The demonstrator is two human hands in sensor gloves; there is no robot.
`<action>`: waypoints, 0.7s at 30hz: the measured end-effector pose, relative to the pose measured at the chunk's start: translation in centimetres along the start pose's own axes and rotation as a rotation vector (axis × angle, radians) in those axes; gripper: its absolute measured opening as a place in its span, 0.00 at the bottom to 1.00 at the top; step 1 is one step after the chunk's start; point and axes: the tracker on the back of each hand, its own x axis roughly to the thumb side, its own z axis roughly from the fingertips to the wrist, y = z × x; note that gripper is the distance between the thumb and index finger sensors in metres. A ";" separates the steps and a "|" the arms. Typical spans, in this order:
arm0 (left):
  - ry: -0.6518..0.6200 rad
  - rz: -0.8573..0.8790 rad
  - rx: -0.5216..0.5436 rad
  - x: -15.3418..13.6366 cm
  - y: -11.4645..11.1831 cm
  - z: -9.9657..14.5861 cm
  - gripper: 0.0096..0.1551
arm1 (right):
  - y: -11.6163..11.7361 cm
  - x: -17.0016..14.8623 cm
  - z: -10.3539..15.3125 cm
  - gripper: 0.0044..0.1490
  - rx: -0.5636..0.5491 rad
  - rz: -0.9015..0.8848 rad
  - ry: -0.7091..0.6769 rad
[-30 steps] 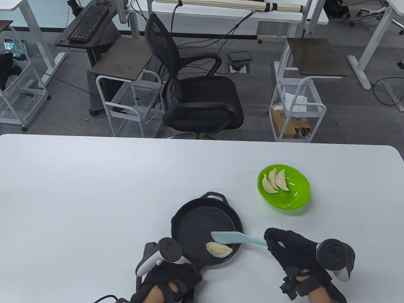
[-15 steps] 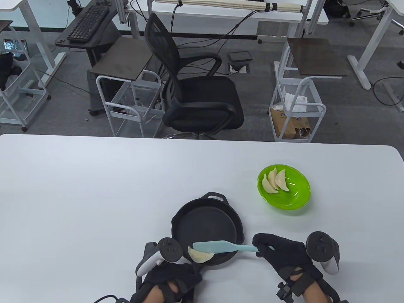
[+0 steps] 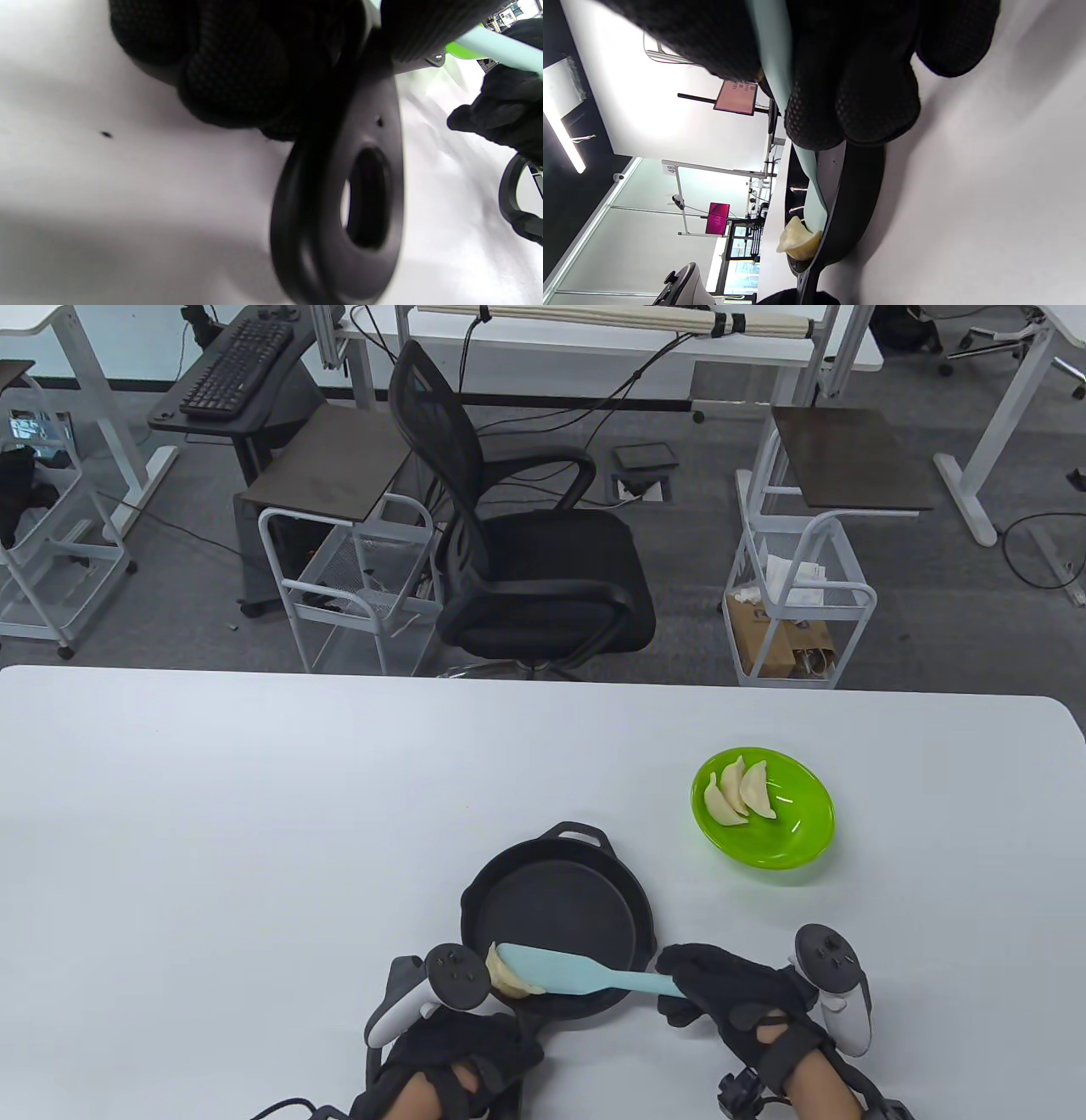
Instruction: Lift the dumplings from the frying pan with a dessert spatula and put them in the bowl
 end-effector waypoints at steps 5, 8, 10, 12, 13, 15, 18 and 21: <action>0.000 0.004 -0.001 0.0 0.0 0.0 0.37 | 0.6 -0.8 -0.3 0.29 0.019 -0.056 0.044; 0.000 0.005 -0.001 0.0 0.0 0.0 0.37 | 0.7 -1.0 -0.4 0.29 0.026 -0.076 0.053; -0.001 0.004 -0.001 0.0 0.0 0.0 0.37 | 0.7 -1.1 -0.4 0.29 0.024 -0.083 0.057; 0.000 0.004 -0.002 0.0 0.0 0.0 0.37 | 0.8 -1.2 -0.4 0.29 0.023 -0.100 0.063; 0.000 0.005 -0.002 0.0 0.0 0.0 0.37 | 1.0 -1.1 -0.4 0.29 0.019 -0.110 0.070; -0.001 0.005 -0.001 0.0 0.0 0.0 0.37 | 1.1 -1.1 -0.3 0.29 0.014 -0.123 0.073; -0.002 0.006 -0.002 0.0 0.0 -0.1 0.37 | 1.4 -1.1 -0.3 0.29 0.015 -0.158 0.078; -0.002 0.006 -0.002 0.0 0.0 -0.1 0.37 | 1.5 -1.1 -0.3 0.29 0.008 -0.181 0.068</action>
